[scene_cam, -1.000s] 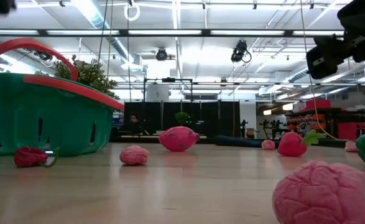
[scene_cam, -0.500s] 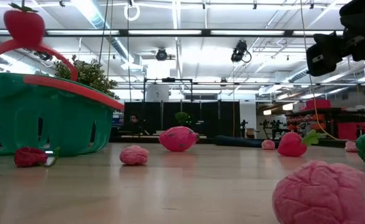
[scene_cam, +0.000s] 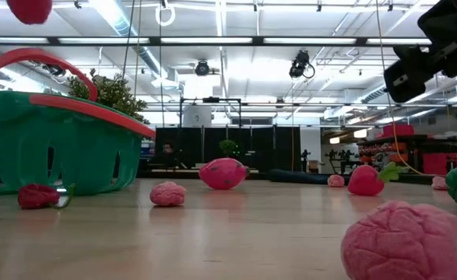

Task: Pick and placing Produce into tupperware
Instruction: Put the strawberry into the green basket

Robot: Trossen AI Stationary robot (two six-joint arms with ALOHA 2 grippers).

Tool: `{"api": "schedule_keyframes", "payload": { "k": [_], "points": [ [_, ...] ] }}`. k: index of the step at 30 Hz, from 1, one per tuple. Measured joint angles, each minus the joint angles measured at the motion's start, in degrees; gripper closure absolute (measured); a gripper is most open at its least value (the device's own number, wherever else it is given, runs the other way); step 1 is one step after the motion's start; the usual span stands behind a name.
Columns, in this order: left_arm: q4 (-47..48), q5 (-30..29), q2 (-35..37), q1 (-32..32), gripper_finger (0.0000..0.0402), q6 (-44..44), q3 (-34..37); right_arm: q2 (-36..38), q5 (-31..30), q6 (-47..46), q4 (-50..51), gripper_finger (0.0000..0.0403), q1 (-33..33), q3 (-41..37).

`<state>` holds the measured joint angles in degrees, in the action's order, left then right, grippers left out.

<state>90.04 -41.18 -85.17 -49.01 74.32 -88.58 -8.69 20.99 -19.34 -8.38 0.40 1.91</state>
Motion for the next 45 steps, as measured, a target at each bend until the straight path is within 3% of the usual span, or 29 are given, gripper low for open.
{"api": "schedule_keyframes", "payload": {
  "k": [9, 14, 21, 31, 37, 45],
  "points": [
    [0.0, -3.0, -0.2, 5.1, 0.0397, -3.3, 0.0, 0.0, -2.9, -2.1, 0.1, 0.0199, 0.1, 0.0],
    [0.0, -3.1, 0.0, 9.0, 0.0398, -9.8, 0.0, 0.0, -3.0, -2.1, 0.1, 0.0199, 0.1, 0.0],
    [-0.2, -2.6, 5.0, 10.6, 0.0398, -11.6, 0.9, 0.0, -3.0, -2.1, 0.1, 0.0199, 0.1, 0.0],
    [0.0, -1.9, 18.3, 4.4, 0.0399, 3.5, 19.9, 0.0, -3.0, -2.1, 0.1, 0.0199, 0.1, 0.0],
    [-1.1, -1.7, 19.4, 0.7, 0.0398, 12.3, 27.3, 0.0, -3.0, -2.1, 0.1, 0.0199, 0.1, 0.0],
    [-15.5, -1.3, 19.3, -1.1, 0.0385, 13.6, 38.8, 0.0, -3.0, -2.0, 0.4, 0.0199, 0.1, 0.0]
  ]
}}
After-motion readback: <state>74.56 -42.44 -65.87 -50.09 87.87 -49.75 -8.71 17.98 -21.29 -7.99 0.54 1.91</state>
